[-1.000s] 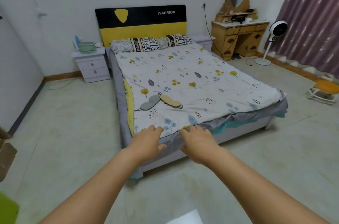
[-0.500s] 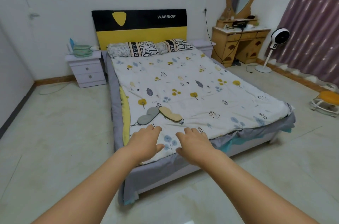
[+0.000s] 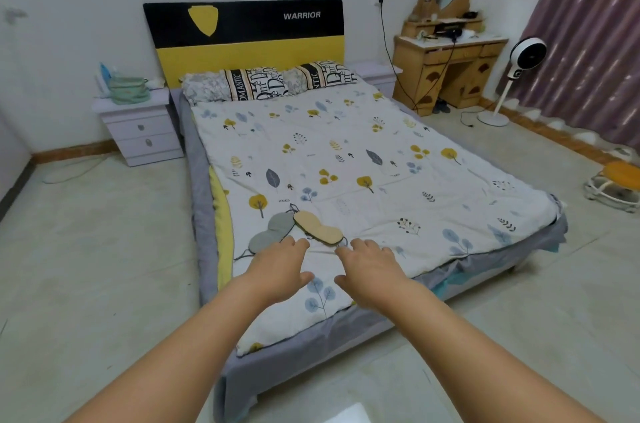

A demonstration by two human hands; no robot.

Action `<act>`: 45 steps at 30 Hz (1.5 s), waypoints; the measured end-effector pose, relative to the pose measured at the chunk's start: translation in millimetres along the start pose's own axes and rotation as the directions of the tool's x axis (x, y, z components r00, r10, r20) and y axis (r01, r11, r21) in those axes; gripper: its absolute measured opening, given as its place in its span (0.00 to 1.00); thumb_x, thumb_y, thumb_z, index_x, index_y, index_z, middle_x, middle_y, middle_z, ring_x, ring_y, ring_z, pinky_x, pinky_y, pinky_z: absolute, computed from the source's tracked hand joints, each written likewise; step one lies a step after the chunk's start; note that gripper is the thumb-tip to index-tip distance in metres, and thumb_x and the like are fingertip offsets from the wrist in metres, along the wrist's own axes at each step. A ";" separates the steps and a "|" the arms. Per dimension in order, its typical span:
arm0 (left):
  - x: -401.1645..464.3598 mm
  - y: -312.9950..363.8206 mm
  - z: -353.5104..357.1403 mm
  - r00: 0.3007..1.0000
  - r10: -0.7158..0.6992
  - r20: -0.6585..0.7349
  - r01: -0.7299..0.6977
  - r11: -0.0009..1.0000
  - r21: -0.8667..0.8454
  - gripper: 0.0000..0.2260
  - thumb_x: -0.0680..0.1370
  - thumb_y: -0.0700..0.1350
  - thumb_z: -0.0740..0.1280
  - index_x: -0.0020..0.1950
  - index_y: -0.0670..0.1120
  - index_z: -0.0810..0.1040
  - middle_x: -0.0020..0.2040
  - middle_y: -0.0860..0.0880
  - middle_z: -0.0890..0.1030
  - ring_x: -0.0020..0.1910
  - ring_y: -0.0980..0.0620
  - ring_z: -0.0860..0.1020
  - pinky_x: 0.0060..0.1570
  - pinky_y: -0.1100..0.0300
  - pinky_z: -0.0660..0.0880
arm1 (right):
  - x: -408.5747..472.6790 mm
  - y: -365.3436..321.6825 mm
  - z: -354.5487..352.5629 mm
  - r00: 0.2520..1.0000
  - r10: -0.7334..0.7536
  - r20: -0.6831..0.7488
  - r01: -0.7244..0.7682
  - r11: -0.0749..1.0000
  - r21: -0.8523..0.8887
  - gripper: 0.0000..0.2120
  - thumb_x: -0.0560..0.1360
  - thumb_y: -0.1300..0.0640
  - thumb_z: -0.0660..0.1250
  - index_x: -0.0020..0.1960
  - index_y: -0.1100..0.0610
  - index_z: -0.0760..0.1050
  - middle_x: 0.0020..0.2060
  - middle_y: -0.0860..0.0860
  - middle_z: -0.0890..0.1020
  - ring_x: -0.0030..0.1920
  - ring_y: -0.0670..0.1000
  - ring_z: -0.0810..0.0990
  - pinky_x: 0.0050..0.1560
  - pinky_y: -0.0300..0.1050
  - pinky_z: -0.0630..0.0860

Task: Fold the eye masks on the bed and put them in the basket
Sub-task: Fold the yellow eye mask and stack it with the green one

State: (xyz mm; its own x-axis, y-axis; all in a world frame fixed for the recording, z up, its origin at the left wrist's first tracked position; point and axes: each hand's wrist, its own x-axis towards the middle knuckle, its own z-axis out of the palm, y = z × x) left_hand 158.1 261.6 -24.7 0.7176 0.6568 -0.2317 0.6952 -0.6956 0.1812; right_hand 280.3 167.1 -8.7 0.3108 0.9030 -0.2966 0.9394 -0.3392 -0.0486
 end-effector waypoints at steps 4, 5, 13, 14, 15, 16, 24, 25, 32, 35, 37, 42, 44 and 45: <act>41.6 7.9 -3.7 1.000 -0.024 0.005 0.024 1.000 -0.017 0.24 0.76 0.53 0.61 0.70 0.46 0.63 0.67 0.44 0.71 0.63 0.43 0.72 0.57 0.49 0.73 | 35.5 25.6 -3.7 1.000 -0.031 0.000 0.031 0.999 -0.011 0.21 0.78 0.48 0.57 0.67 0.56 0.64 0.65 0.57 0.69 0.66 0.59 0.66 0.63 0.55 0.65; 53.7 11.6 -5.1 0.999 -0.033 0.011 0.034 0.999 -0.015 0.24 0.76 0.53 0.61 0.69 0.46 0.63 0.67 0.44 0.71 0.62 0.43 0.73 0.56 0.49 0.73 | 45.4 34.6 -5.7 0.999 -0.034 0.004 0.034 0.999 -0.014 0.21 0.78 0.48 0.57 0.67 0.56 0.64 0.65 0.57 0.69 0.66 0.59 0.66 0.63 0.55 0.65; 141.2 46.8 -19.1 0.996 -0.088 0.027 0.088 0.996 -0.029 0.24 0.77 0.52 0.61 0.71 0.45 0.62 0.69 0.43 0.68 0.64 0.42 0.71 0.58 0.49 0.71 | 122.5 106.5 -23.2 0.995 -0.085 0.042 0.087 0.996 -0.035 0.21 0.78 0.48 0.56 0.67 0.56 0.64 0.65 0.58 0.69 0.66 0.59 0.66 0.63 0.55 0.64; 148.3 48.1 -19.2 0.994 -0.099 0.035 0.101 0.994 -0.036 0.24 0.77 0.51 0.61 0.71 0.45 0.62 0.69 0.43 0.68 0.64 0.42 0.71 0.58 0.49 0.71 | 131.1 112.2 -24.0 0.994 -0.092 0.050 0.094 0.995 -0.038 0.21 0.78 0.48 0.56 0.68 0.56 0.64 0.65 0.57 0.69 0.66 0.59 0.66 0.63 0.55 0.64; 154.8 48.6 -19.3 0.993 -0.110 0.044 0.112 0.993 -0.041 0.24 0.77 0.51 0.61 0.71 0.45 0.61 0.70 0.43 0.68 0.64 0.42 0.71 0.59 0.49 0.71 | 139.3 116.7 -24.6 0.994 -0.097 0.059 0.099 0.994 -0.038 0.21 0.78 0.48 0.57 0.68 0.56 0.64 0.65 0.57 0.69 0.65 0.59 0.66 0.63 0.55 0.65; 161.1 48.1 -19.6 0.991 -0.120 0.053 0.122 0.992 -0.043 0.25 0.77 0.51 0.61 0.71 0.45 0.61 0.70 0.43 0.68 0.65 0.42 0.71 0.59 0.49 0.71 | 146.9 120.0 -25.0 0.992 -0.101 0.070 0.104 0.994 -0.037 0.20 0.78 0.48 0.57 0.67 0.56 0.64 0.65 0.57 0.69 0.65 0.59 0.66 0.62 0.55 0.65; 221.3 21.7 -25.9 0.984 -0.162 0.070 0.164 0.986 -0.015 0.24 0.77 0.52 0.61 0.69 0.45 0.63 0.66 0.43 0.71 0.63 0.42 0.72 0.59 0.48 0.71 | 212.6 127.6 -30.6 0.985 -0.124 0.121 0.129 0.991 -0.029 0.20 0.79 0.49 0.56 0.68 0.57 0.63 0.65 0.57 0.69 0.65 0.59 0.66 0.63 0.54 0.65; 231.0 17.3 -26.4 0.985 -0.158 0.074 0.158 0.987 -0.004 0.23 0.77 0.53 0.61 0.69 0.45 0.64 0.65 0.43 0.72 0.63 0.42 0.72 0.59 0.48 0.72 | 222.7 127.2 -32.1 0.985 -0.118 0.124 0.123 0.992 -0.030 0.21 0.79 0.49 0.56 0.68 0.57 0.63 0.66 0.57 0.69 0.66 0.59 0.66 0.63 0.54 0.65; 303.7 -25.2 -29.1 0.985 -0.117 0.125 0.119 0.993 -0.015 0.23 0.77 0.52 0.61 0.69 0.45 0.64 0.65 0.43 0.71 0.63 0.41 0.71 0.59 0.46 0.72 | 294.9 119.2 -37.1 0.987 -0.079 0.143 0.080 0.997 -0.003 0.20 0.79 0.50 0.56 0.68 0.57 0.64 0.65 0.57 0.69 0.65 0.58 0.66 0.63 0.52 0.65; 333.2 -42.0 -25.8 0.983 -0.089 0.161 0.092 0.996 -0.013 0.23 0.76 0.52 0.61 0.69 0.45 0.64 0.65 0.43 0.72 0.63 0.41 0.71 0.59 0.46 0.72 | 322.6 117.7 -34.0 0.987 -0.057 0.151 0.055 0.998 0.017 0.19 0.79 0.50 0.55 0.67 0.57 0.64 0.64 0.57 0.70 0.64 0.58 0.67 0.62 0.52 0.65; 350.9 -50.3 -20.2 0.979 -0.069 0.190 0.071 0.997 -0.005 0.23 0.76 0.53 0.61 0.69 0.45 0.64 0.65 0.42 0.72 0.62 0.41 0.72 0.59 0.46 0.72 | 338.3 118.7 -28.8 0.987 -0.043 0.157 0.039 0.999 0.029 0.18 0.79 0.51 0.55 0.66 0.57 0.65 0.63 0.57 0.71 0.64 0.58 0.68 0.61 0.52 0.65; 387.4 -59.6 3.5 0.965 -0.036 0.260 0.033 0.999 0.013 0.22 0.77 0.52 0.60 0.68 0.45 0.63 0.64 0.42 0.71 0.61 0.41 0.72 0.56 0.47 0.71 | 371.7 125.6 -7.9 0.980 -0.014 0.197 0.006 0.999 0.045 0.17 0.79 0.53 0.55 0.65 0.57 0.66 0.62 0.57 0.71 0.63 0.58 0.69 0.60 0.51 0.66; 401.2 -62.3 15.8 0.959 -0.028 0.281 0.027 1.000 0.006 0.22 0.77 0.52 0.60 0.69 0.45 0.63 0.64 0.42 0.71 0.61 0.41 0.72 0.56 0.47 0.72 | 386.0 129.6 2.4 0.977 -0.005 0.212 -0.006 0.999 0.051 0.16 0.79 0.54 0.56 0.65 0.57 0.67 0.62 0.57 0.72 0.62 0.58 0.69 0.59 0.51 0.67; 407.9 -63.9 22.5 0.957 -0.028 0.289 0.028 1.000 0.005 0.22 0.77 0.52 0.60 0.68 0.45 0.64 0.64 0.42 0.71 0.61 0.41 0.72 0.55 0.47 0.72 | 392.8 131.6 8.1 0.976 -0.001 0.219 -0.012 0.998 0.055 0.16 0.78 0.55 0.56 0.65 0.57 0.67 0.61 0.57 0.72 0.62 0.58 0.69 0.59 0.50 0.67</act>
State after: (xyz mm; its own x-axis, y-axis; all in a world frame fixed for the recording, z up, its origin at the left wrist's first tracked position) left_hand 405.4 567.5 -152.4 0.6551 0.5639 -0.5029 0.7145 -0.6787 0.1697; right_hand 524.9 475.1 -139.3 0.2712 0.8238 -0.4978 0.9263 -0.3639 -0.0976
